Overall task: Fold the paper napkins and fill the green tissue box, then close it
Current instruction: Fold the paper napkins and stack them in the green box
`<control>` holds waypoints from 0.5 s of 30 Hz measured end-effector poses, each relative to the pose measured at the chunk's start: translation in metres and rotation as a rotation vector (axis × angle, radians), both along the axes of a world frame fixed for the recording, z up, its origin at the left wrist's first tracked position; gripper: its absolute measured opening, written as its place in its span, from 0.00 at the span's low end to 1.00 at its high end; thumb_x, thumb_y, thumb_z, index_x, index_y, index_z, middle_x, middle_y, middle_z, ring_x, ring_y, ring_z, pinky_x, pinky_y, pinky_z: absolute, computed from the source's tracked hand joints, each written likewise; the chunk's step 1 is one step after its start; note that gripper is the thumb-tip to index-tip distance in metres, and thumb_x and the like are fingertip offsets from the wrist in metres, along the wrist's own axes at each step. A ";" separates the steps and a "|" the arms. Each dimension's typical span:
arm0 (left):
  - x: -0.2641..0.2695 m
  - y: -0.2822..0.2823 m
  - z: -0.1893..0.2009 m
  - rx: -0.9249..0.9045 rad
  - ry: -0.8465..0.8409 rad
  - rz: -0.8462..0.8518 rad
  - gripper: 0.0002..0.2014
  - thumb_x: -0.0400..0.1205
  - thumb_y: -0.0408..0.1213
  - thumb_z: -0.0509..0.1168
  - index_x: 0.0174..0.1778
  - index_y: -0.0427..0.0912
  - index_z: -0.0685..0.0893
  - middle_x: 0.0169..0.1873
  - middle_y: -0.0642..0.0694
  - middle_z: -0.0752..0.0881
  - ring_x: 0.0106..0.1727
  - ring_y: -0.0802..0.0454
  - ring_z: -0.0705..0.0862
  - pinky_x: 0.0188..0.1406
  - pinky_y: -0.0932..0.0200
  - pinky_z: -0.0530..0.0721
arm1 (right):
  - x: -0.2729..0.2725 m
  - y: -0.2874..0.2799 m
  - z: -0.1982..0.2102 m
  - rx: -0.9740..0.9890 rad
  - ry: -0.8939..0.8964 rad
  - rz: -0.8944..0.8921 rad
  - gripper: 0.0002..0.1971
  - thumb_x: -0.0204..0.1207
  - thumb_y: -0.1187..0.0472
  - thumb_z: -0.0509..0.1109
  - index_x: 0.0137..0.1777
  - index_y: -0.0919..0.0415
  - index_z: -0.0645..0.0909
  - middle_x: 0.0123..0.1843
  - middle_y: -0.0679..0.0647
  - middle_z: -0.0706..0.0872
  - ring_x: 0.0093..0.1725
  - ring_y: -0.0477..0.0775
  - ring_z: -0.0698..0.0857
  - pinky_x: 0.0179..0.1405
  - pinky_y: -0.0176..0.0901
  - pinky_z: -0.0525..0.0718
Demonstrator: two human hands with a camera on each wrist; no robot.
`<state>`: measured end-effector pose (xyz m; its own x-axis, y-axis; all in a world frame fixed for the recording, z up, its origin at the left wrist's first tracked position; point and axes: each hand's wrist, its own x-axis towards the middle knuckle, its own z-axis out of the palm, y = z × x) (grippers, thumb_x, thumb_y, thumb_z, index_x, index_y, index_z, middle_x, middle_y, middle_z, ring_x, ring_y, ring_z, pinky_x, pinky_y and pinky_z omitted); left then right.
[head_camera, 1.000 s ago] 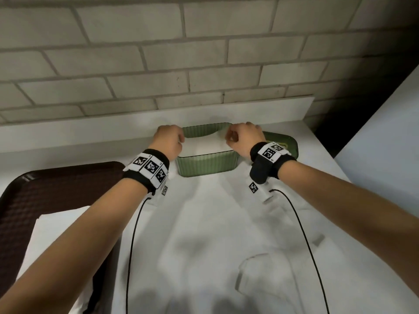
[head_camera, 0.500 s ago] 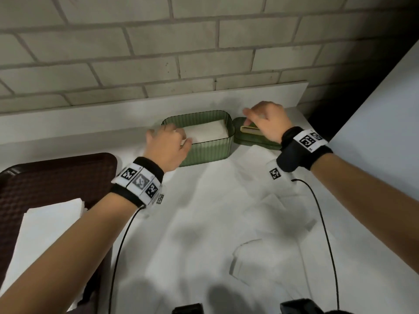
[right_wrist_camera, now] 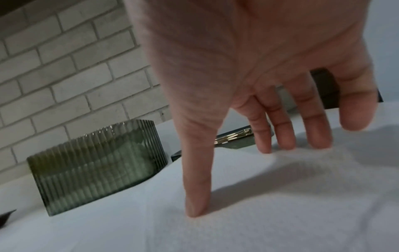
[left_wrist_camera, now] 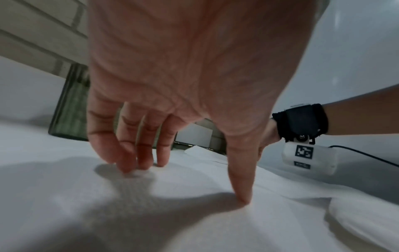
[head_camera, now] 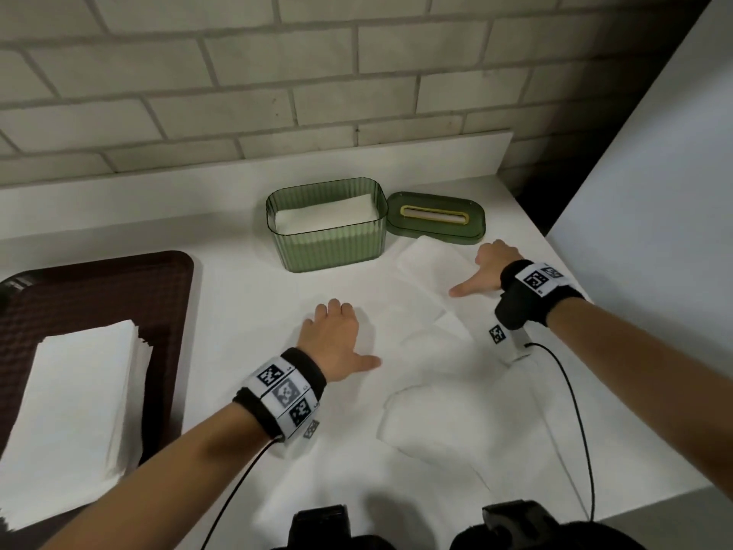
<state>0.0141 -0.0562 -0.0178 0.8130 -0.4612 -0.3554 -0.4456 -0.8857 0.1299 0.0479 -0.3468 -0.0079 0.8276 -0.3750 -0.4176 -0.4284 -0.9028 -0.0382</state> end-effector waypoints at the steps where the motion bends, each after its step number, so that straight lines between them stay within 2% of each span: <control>1: 0.001 -0.003 -0.001 -0.004 0.029 0.020 0.40 0.72 0.64 0.69 0.68 0.35 0.70 0.63 0.40 0.73 0.65 0.40 0.72 0.62 0.46 0.76 | 0.000 0.002 -0.001 0.018 -0.019 -0.005 0.53 0.56 0.31 0.80 0.75 0.63 0.70 0.72 0.61 0.76 0.71 0.65 0.76 0.69 0.56 0.78; 3: 0.005 -0.007 -0.001 -0.056 0.130 0.077 0.35 0.70 0.59 0.73 0.64 0.37 0.74 0.61 0.40 0.76 0.66 0.40 0.74 0.62 0.47 0.77 | -0.001 0.004 0.000 0.086 -0.046 -0.029 0.49 0.57 0.36 0.82 0.72 0.64 0.71 0.69 0.61 0.78 0.67 0.64 0.79 0.66 0.56 0.80; 5: 0.010 -0.009 0.000 -0.130 0.218 0.140 0.29 0.68 0.53 0.77 0.57 0.39 0.77 0.59 0.41 0.79 0.63 0.42 0.78 0.57 0.52 0.79 | -0.002 0.007 0.001 0.149 -0.062 -0.065 0.45 0.57 0.41 0.83 0.69 0.64 0.72 0.66 0.60 0.80 0.63 0.63 0.81 0.63 0.56 0.82; 7: 0.011 -0.008 0.003 -0.197 0.263 0.209 0.28 0.68 0.46 0.80 0.58 0.37 0.77 0.59 0.43 0.79 0.59 0.45 0.79 0.53 0.56 0.80 | -0.003 0.008 0.000 0.205 -0.088 -0.098 0.44 0.58 0.44 0.84 0.70 0.64 0.72 0.67 0.60 0.80 0.63 0.63 0.81 0.63 0.54 0.82; 9: 0.012 -0.004 0.004 -0.311 0.291 0.284 0.25 0.67 0.40 0.81 0.56 0.36 0.81 0.56 0.42 0.83 0.51 0.47 0.80 0.43 0.61 0.78 | -0.005 0.010 0.000 0.272 -0.133 -0.132 0.45 0.60 0.50 0.86 0.73 0.65 0.70 0.70 0.61 0.78 0.67 0.63 0.79 0.66 0.52 0.80; 11: 0.011 0.005 0.006 -0.463 0.333 0.341 0.16 0.66 0.34 0.81 0.47 0.38 0.86 0.47 0.44 0.87 0.44 0.50 0.82 0.33 0.67 0.76 | -0.008 0.010 -0.001 0.345 -0.194 -0.142 0.43 0.59 0.54 0.87 0.73 0.66 0.72 0.70 0.61 0.79 0.68 0.63 0.79 0.66 0.49 0.79; 13: 0.007 0.017 0.009 -0.613 0.394 0.406 0.13 0.67 0.31 0.81 0.45 0.39 0.88 0.44 0.45 0.89 0.42 0.50 0.86 0.36 0.66 0.81 | -0.011 0.010 -0.001 0.393 -0.271 -0.109 0.37 0.59 0.57 0.87 0.69 0.64 0.79 0.67 0.59 0.83 0.64 0.62 0.82 0.61 0.44 0.79; 15: 0.000 0.032 0.011 -0.805 0.467 0.491 0.18 0.67 0.28 0.80 0.52 0.37 0.88 0.48 0.42 0.91 0.45 0.49 0.89 0.47 0.58 0.88 | -0.013 0.010 0.004 0.421 -0.364 -0.055 0.30 0.60 0.60 0.87 0.63 0.63 0.83 0.61 0.59 0.87 0.60 0.61 0.85 0.57 0.41 0.79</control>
